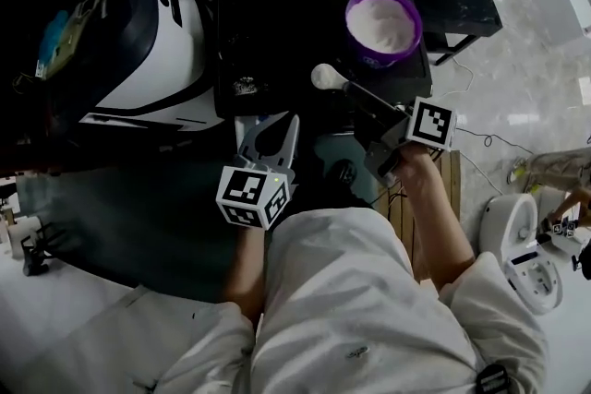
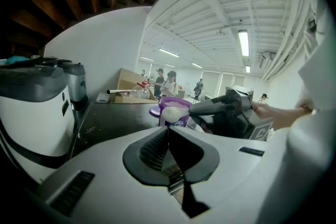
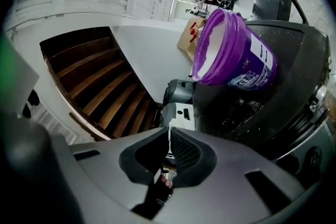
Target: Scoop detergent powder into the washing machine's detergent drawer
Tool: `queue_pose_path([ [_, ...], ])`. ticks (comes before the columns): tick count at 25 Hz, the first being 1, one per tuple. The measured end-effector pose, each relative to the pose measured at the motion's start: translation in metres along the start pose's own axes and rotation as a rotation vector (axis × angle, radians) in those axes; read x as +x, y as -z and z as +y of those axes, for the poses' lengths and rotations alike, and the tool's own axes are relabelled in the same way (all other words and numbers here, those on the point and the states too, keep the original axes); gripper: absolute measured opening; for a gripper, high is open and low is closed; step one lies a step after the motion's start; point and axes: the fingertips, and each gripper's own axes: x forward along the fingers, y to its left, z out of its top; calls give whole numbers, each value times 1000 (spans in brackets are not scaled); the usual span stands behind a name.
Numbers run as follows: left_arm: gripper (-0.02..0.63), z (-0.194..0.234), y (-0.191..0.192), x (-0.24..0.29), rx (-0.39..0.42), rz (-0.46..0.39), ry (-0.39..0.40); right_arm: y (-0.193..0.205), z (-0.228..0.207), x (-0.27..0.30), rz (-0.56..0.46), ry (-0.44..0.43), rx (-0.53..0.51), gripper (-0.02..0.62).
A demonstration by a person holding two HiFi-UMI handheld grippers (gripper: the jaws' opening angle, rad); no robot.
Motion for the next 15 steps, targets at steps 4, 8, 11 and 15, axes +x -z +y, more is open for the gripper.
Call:
queue_pose_path([
  [4, 20, 26, 8, -21, -28, -1, -85, 18, 3, 13, 59, -14, 6, 14],
  [8, 20, 38, 13, -37, -50, -14, -138, 33, 2, 22, 117, -19, -12, 14],
  [11, 20, 44, 23, -45, -67, -3, -165, 48, 3, 29, 155, -33, -21, 14],
  [15, 20, 50, 39, -50, -64, 30, -194, 66, -5, 34, 203, -10, -30, 14],
])
